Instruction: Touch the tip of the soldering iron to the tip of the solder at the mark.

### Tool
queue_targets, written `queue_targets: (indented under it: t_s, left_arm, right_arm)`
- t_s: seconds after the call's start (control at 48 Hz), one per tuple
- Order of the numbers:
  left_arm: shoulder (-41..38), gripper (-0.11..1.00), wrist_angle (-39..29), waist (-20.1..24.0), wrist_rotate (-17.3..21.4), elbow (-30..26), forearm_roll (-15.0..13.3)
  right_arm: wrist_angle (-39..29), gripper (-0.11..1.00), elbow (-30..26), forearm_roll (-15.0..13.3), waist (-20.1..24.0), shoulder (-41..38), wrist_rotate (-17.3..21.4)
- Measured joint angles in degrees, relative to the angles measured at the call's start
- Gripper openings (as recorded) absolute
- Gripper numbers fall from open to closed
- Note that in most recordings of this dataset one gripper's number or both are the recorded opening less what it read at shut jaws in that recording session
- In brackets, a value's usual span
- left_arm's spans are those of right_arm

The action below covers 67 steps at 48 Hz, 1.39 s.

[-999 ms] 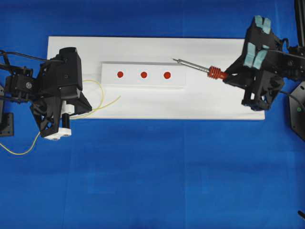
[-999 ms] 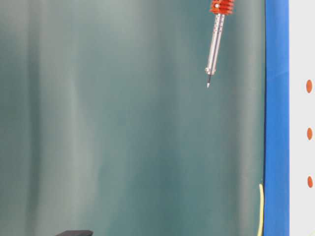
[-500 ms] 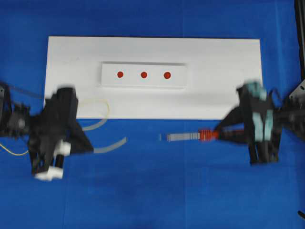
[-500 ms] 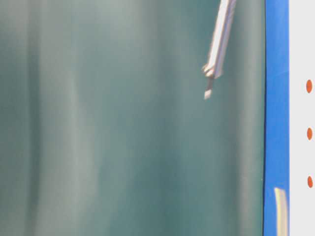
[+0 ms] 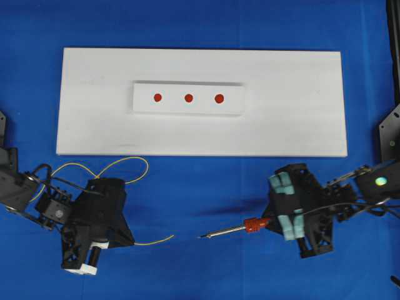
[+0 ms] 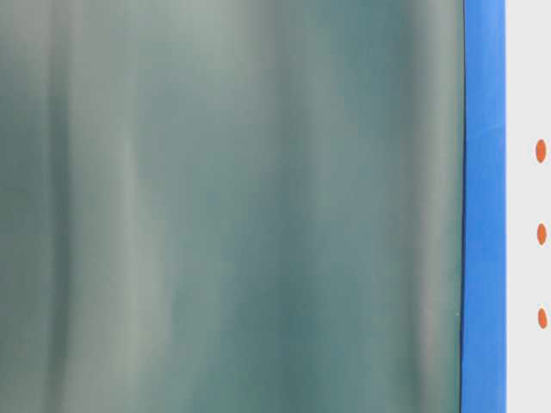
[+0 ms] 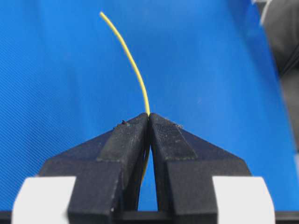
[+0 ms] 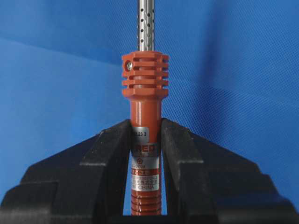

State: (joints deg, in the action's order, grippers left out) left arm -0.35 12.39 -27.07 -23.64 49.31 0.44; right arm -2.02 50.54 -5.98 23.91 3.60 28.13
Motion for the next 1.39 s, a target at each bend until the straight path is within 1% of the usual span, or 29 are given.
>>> queue_targets:
  t_s: [0.125, 0.229, 0.541, 0.583, 0.604, 0.666, 0.708, 0.749, 0.812, 0.833, 0.874, 0.895, 0.916, 0.937, 0.999, 1.041, 1.103, 1.187, 1.27, 1.395]
  left_arm:
    - [-3.0, 0.02, 1.9, -0.1, 0.0, 0.8, 0.0]
    - [-4.1, 0.02, 2.8, -0.1, 0.0, 1.6, 0.0]
    - [-4.2, 0.02, 2.9, 0.4, 0.4, 2.0, 0.0]
    - [-4.2, 0.03, 2.5, 0.4, 0.4, 2.0, 0.0]
    - [-4.1, 0.03, 2.4, 0.4, 0.3, 2.1, 0.0]
    - [-4.1, 0.03, 2.1, 0.5, 0.4, 2.0, 0.0]
    - [-4.1, 0.07, 2.0, 0.6, 0.3, 2.0, 0.0]
    - [-4.1, 0.16, 1.9, 0.6, 0.2, 1.9, 0.0]
    - [-4.0, 0.33, 1.9, 0.6, 0.2, 1.8, 0.0]
    - [-3.7, 0.41, 1.8, 0.6, 0.1, 1.6, 0.0]
    - [-3.1, 0.54, 1.1, 0.7, 0.4, 1.4, 0.0]
    - [-2.7, 0.61, 0.7, 0.6, 0.5, 1.2, 0.0]
    - [-2.3, 0.67, 0.4, 0.6, 0.8, 1.1, 0.0]
    - [-1.8, 0.73, -0.3, 0.6, 1.0, 1.0, 0.0]
    - [0.4, 0.86, -3.1, 0.7, 1.7, 0.5, 0.0]
    - [2.2, 0.88, -5.0, 0.8, 2.2, 0.2, 0.0]
    - [5.1, 0.85, -8.3, 1.1, 3.3, -0.4, 0.0]
    - [9.1, 0.83, -13.0, 2.1, 5.2, -0.9, 0.0]
    - [13.4, 0.83, -17.5, 3.5, 7.6, -1.0, 0.0]
    - [19.2, 0.83, -21.0, 6.0, 10.4, 0.0, 0.0]
  right_arm:
    - [1.6, 0.07, -1.6, -0.1, 0.4, -4.2, 0.0]
    - [1.9, 0.07, -2.5, 0.0, 0.4, -5.9, 0.0]
    - [2.0, 0.07, -3.2, 0.2, 0.4, -6.6, 0.1]
    - [2.0, 0.09, -3.2, 0.2, 0.4, -6.6, 0.0]
    - [2.0, 0.12, -3.3, 0.2, 0.4, -6.5, 0.1]
    - [2.0, 0.26, -3.3, 0.2, 0.4, -6.6, 0.1]
    - [2.0, 0.4, -3.4, 0.2, 0.3, -6.6, 0.1]
    - [2.0, 0.54, -3.5, 0.3, 0.1, -6.6, 0.0]
    - [1.9, 0.72, -3.7, 0.3, -0.2, -6.5, 0.0]
    - [1.8, 0.79, -3.8, 0.3, -0.3, -6.5, 0.1]
    - [1.1, 0.88, -4.0, 0.3, -0.4, -6.2, 0.0]
    - [0.6, 0.9, -4.1, 0.2, -0.6, -5.9, 0.0]
    - [0.2, 0.9, -4.3, 0.2, -0.6, -5.5, 0.0]
    - [-0.4, 0.89, -4.4, 0.3, -0.7, -5.0, -0.1]
    - [-2.6, 0.85, -4.9, 0.2, -1.0, -3.0, -0.4]
    - [-4.3, 0.84, -5.4, -0.1, -1.1, -1.2, -0.5]
    - [-6.8, 0.85, -6.2, -0.8, -1.4, 1.8, -0.6]
    - [-9.8, 0.85, -6.8, -2.5, -2.2, 5.5, -0.6]
    - [-12.2, 0.85, -7.2, -4.9, -3.6, 9.2, -0.6]
    - [-14.9, 0.85, -7.3, -8.3, -7.6, 14.9, -0.7]
